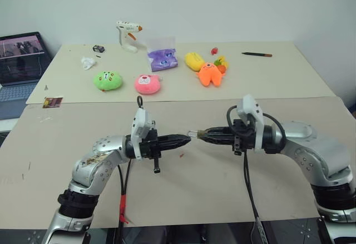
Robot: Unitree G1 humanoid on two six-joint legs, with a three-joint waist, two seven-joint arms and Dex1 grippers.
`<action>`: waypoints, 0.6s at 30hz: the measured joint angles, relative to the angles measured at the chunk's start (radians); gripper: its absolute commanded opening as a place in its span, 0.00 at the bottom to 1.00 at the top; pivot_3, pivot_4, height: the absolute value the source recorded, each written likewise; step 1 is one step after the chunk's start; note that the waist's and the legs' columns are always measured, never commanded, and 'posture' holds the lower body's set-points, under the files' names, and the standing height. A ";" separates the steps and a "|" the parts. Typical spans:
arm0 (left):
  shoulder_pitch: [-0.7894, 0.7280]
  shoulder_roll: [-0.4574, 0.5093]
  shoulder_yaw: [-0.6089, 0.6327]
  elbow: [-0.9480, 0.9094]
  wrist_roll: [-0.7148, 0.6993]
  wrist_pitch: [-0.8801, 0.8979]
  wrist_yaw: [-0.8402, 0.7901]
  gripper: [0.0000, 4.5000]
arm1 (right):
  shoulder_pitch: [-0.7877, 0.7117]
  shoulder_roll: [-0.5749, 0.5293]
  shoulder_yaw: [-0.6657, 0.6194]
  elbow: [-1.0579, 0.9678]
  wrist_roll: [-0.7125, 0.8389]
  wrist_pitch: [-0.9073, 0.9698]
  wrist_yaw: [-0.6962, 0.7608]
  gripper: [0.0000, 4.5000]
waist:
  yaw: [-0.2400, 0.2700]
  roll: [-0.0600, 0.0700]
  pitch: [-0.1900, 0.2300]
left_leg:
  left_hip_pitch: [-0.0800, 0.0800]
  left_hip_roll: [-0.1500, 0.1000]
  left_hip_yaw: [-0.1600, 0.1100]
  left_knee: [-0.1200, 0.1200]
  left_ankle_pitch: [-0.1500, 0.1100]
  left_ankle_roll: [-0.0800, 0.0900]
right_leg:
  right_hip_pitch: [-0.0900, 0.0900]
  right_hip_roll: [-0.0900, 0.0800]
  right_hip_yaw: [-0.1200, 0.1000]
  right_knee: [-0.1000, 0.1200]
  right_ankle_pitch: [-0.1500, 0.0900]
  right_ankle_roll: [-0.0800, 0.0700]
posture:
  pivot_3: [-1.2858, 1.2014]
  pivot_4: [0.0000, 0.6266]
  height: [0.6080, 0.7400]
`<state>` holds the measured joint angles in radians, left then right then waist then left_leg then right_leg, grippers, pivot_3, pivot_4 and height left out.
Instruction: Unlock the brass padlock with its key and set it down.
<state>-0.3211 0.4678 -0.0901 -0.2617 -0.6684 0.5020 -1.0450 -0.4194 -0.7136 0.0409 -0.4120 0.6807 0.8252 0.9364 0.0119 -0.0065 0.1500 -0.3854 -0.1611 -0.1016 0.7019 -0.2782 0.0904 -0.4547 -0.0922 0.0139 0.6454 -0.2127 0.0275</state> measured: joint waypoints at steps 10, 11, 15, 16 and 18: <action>0.000 -0.001 0.000 0.000 0.000 -0.001 0.001 0.01 | 0.033 0.016 0.003 -0.029 0.004 0.000 -0.007 0.03 | 0.000 0.000 0.000 | 0.000 0.000 0.000 0.000 0.000 0.000 | 0.000 0.000 0.000 0.000 0.000 0.000 | 0.52 0.24 1.00; 0.000 -0.001 0.000 0.000 0.000 -0.001 0.001 0.01 | 0.026 0.016 0.002 -0.027 0.004 0.000 -0.007 0.03 | 0.000 0.000 0.000 | 0.000 0.000 0.000 0.000 0.000 0.000 | 0.000 0.000 0.000 0.000 0.000 0.000 | 0.52 0.24 1.00; 0.000 -0.005 0.000 0.000 0.001 -0.001 0.001 0.01 | 0.007 -0.002 -0.007 -0.014 0.005 0.000 0.005 0.03 | 0.000 0.000 0.000 | 0.000 0.000 0.000 0.000 0.000 0.000 | 0.000 0.000 0.000 0.000 0.000 0.000 | 0.52 0.24 1.00; 0.000 -0.004 0.000 0.000 0.002 -0.002 0.001 0.01 | 0.015 -0.011 -0.007 -0.015 0.005 -0.001 0.014 0.03 | 0.002 0.000 0.000 | 0.000 0.000 0.000 0.000 0.000 0.000 | 0.000 0.000 0.000 0.000 0.000 0.000 | 0.52 0.24 1.00; 0.000 -0.005 0.000 0.001 0.005 -0.003 0.001 0.01 | 0.040 -0.017 -0.007 -0.019 0.004 -0.001 0.022 0.03 | 0.003 0.000 0.000 | 0.000 0.000 0.000 -0.001 0.000 0.000 | 0.000 0.000 0.000 -0.001 0.000 0.000 | 0.52 0.24 1.00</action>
<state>-0.3211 0.4632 -0.0903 -0.2611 -0.6637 0.4987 -1.0438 -0.3793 -0.7308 0.0338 -0.4306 0.6850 0.8242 0.9587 0.0148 -0.0066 0.1500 -0.3853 -0.1612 -0.1018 0.7012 -0.2782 0.0905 -0.4543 -0.0922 0.0138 0.6443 -0.2127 0.0275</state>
